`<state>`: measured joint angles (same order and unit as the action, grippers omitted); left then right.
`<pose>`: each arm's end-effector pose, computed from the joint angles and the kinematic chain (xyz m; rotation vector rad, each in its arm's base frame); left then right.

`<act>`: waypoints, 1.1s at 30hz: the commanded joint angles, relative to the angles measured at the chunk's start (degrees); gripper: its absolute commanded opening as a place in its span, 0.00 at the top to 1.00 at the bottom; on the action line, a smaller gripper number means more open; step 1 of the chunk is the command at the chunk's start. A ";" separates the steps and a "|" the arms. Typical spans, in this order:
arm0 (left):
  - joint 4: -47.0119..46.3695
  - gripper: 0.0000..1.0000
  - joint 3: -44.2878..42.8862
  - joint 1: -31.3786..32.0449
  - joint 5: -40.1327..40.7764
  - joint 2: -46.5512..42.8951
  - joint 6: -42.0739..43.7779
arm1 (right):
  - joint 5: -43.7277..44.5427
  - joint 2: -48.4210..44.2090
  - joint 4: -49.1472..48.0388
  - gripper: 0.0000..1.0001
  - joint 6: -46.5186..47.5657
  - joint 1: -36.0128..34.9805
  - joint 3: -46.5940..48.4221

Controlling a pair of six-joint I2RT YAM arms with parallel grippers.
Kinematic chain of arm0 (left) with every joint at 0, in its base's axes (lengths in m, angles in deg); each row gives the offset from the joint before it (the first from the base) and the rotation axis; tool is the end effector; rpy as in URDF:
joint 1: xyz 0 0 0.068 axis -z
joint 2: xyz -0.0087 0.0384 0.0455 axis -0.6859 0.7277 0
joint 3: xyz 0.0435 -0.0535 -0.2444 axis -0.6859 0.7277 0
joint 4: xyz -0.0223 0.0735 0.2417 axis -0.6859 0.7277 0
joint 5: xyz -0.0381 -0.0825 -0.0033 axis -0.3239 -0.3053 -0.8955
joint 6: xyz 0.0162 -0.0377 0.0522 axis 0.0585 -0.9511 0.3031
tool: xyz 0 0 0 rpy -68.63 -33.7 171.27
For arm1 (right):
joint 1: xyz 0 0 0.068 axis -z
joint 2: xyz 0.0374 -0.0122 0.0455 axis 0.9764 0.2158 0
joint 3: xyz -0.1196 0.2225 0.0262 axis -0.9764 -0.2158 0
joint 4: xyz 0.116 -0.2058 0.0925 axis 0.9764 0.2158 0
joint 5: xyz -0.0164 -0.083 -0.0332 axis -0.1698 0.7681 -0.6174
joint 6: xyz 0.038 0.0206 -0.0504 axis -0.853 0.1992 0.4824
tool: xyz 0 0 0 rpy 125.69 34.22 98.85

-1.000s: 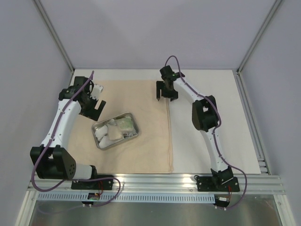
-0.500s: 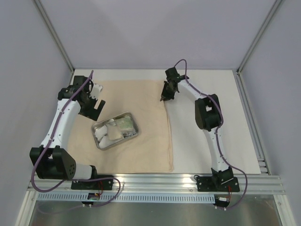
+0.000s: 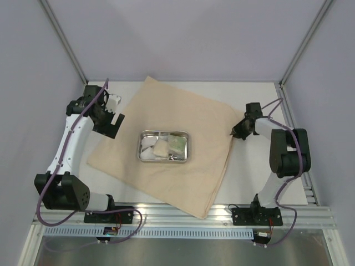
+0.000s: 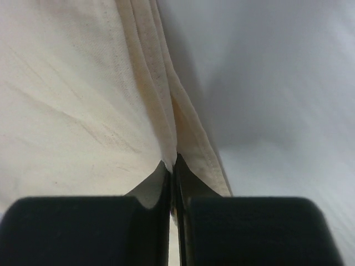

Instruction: Prepare the surgical pack

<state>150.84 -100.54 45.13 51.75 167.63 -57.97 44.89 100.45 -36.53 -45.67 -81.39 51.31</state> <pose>0.2633 -0.0041 0.3019 0.4036 2.6717 0.1874 0.3607 0.0310 0.1235 1.0606 2.5582 0.4434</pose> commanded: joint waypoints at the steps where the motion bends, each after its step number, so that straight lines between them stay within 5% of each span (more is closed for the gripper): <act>1: 0.57 0.00 -2.74 -0.33 -2.38 1.17 0.19 | 7.20 -7.28 -6.67 0.99 -3.68 3.24 -9.14; 8: 0.58 0.00 -2.65 -0.33 -3.61 2.23 -0.34 | 9.14 -15.46 -9.15 0.93 -4.67 8.52 -21.73; 9: 0.40 0.00 -2.56 -0.33 -3.52 2.32 -0.25 | 9.22 -15.73 -7.57 0.86 -2.04 8.52 -20.25; 11: 0.31 0.00 -1.69 -0.33 -3.00 2.32 0.01 | 11.49 -17.83 -2.93 0.50 1.13 8.52 -18.92; 13: -0.21 0.00 -0.46 -0.33 -2.30 2.32 0.62 | 14.13 -21.42 0.34 0.30 4.82 8.52 -16.29; 14: -1.17 0.00 -0.02 -0.33 -1.77 2.32 0.80 | 16.75 -22.83 3.23 0.29 5.88 8.43 -15.32; 18: -1.72 0.00 -0.45 -4.01 3.33 3.81 1.06 | 21.87 -29.09 8.17 0.27 10.02 6.59 -10.40; 21: 0.75 0.00 -4.48 -10.84 -4.97 5.47 0.80 | 25.48 -31.37 10.20 0.30 13.88 -0.34 -6.97; 27: -1.62 0.02 -1.87 -13.69 -4.13 7.94 1.42 | 16.00 -22.09 10.64 0.44 18.38 -16.43 -0.73; 33: -4.61 0.39 0.51 -16.85 -5.90 12.33 1.06 | 12.04 -9.69 11.69 0.57 19.87 -26.46 8.14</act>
<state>148.83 -100.87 30.60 47.33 178.16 -57.36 59.44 86.68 -26.85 -28.49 -105.06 54.65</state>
